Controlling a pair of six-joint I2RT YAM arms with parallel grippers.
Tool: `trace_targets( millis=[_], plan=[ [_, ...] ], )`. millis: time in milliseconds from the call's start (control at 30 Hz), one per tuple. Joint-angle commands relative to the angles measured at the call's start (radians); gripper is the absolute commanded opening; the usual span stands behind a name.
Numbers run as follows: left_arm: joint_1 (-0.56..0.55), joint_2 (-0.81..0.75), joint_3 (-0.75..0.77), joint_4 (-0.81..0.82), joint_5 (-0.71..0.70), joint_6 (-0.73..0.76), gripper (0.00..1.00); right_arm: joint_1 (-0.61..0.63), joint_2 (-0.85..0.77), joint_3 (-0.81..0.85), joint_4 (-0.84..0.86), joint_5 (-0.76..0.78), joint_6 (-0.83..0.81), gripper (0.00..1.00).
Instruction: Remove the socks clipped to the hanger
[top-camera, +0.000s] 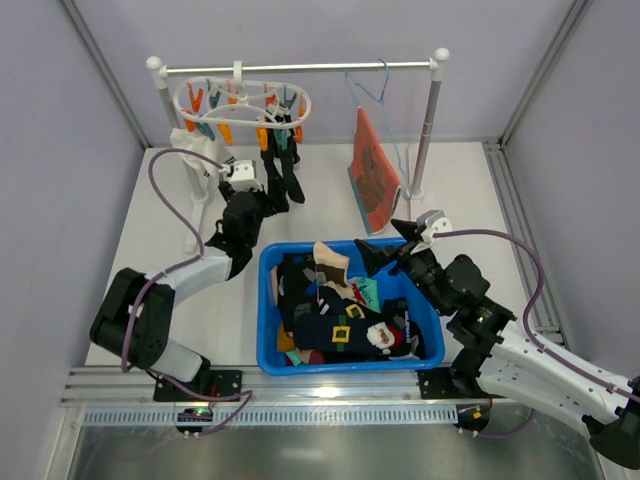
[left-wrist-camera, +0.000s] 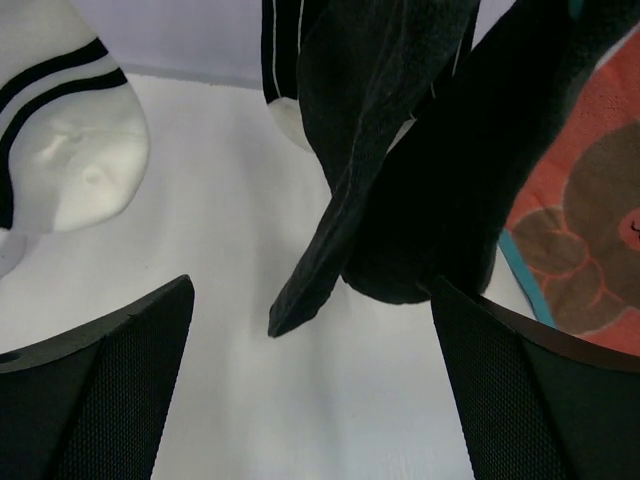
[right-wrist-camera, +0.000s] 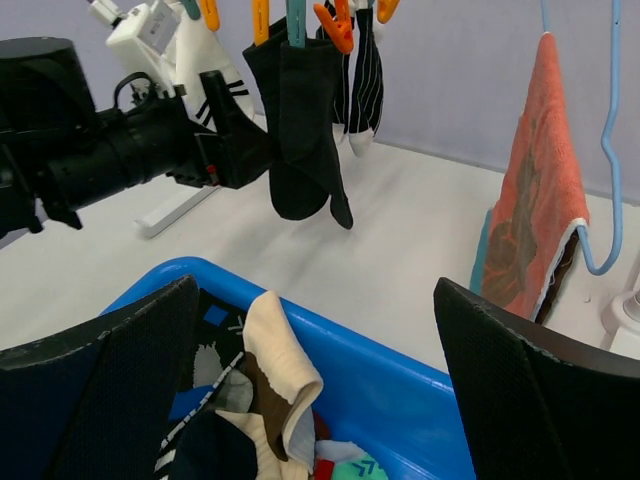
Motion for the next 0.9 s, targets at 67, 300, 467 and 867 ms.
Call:
trace_targets(
  millis=[67,300,467,867],
  plan=[
    [0.018,0.146,0.132,0.108,-0.083,0.034,0.93,0.028,-0.013,0.032,0.043,0.028,-0.029,1.00],
    [0.034,0.265,0.202,0.151,-0.088,0.028,0.67,0.039,-0.007,0.031,0.050,0.025,-0.038,1.00],
    [0.034,0.263,0.146,0.269,-0.049,0.023,0.14,0.050,0.013,0.032,0.058,0.051,-0.053,1.00],
    [0.032,-0.055,-0.072,0.266,0.132,-0.093,0.00,0.127,0.225,0.054,0.247,0.031,-0.121,1.00]
  ],
)
